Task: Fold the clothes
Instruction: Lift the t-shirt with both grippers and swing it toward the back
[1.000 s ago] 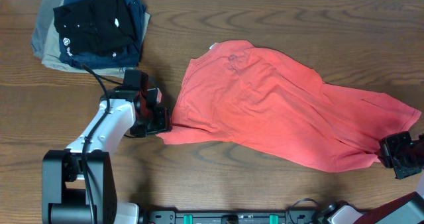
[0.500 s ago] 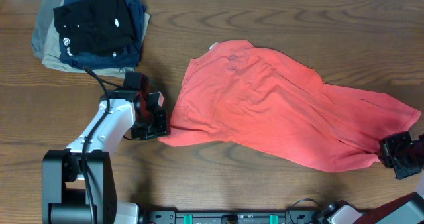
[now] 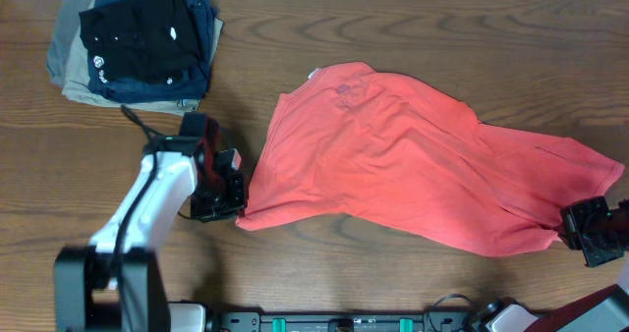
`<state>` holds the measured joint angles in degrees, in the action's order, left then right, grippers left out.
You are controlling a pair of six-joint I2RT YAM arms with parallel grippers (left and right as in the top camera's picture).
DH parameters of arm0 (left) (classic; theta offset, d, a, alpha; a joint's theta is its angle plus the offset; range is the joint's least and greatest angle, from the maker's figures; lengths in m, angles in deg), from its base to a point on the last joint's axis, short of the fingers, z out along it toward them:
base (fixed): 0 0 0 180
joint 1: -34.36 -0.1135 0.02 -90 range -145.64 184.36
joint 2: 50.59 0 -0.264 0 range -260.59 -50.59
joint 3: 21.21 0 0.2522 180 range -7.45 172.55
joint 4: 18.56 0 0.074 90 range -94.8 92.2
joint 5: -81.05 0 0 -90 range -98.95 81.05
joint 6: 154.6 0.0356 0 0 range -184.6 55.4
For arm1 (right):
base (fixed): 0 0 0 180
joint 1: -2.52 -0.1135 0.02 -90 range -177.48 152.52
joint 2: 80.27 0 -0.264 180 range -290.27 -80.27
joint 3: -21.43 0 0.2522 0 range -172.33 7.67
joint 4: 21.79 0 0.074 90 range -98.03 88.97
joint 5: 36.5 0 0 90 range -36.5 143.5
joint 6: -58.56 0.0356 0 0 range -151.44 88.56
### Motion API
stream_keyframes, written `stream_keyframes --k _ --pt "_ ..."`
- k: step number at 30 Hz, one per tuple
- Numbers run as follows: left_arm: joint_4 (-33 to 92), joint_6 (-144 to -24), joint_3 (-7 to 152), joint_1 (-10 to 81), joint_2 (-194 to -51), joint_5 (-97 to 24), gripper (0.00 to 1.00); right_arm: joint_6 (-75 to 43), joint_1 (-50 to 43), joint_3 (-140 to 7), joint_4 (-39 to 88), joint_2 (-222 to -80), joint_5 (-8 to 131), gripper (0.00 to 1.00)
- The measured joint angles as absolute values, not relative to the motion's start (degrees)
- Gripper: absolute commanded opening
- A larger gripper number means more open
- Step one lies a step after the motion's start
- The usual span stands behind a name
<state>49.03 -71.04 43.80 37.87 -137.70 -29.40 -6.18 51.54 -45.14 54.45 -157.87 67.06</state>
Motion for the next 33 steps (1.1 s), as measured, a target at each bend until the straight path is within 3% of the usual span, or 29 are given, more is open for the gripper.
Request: stream_keyframes --k 7,13,21,33 --pt "55.4 -76.2 49.1 37.9 -121.1 -29.6 0.06 -9.7 49.9 -45.9 56.5 -153.5 69.6 0.01" --pt "61.8 -79.0 57.8 37.9 -110.2 -29.6 0.06 -10.9 44.4 -55.6 62.8 -146.8 70.8 0.01" --pt "69.9 -80.2 77.5 37.9 -105.5 -29.4 0.06 -12.3 35.9 -78.8 73.1 -143.8 71.6 0.01" --pt "81.6 -83.9 109.8 38.0 -104.1 -17.5 0.06 -13.3 35.5 -102.9 81.6 -142.7 68.1 0.01"
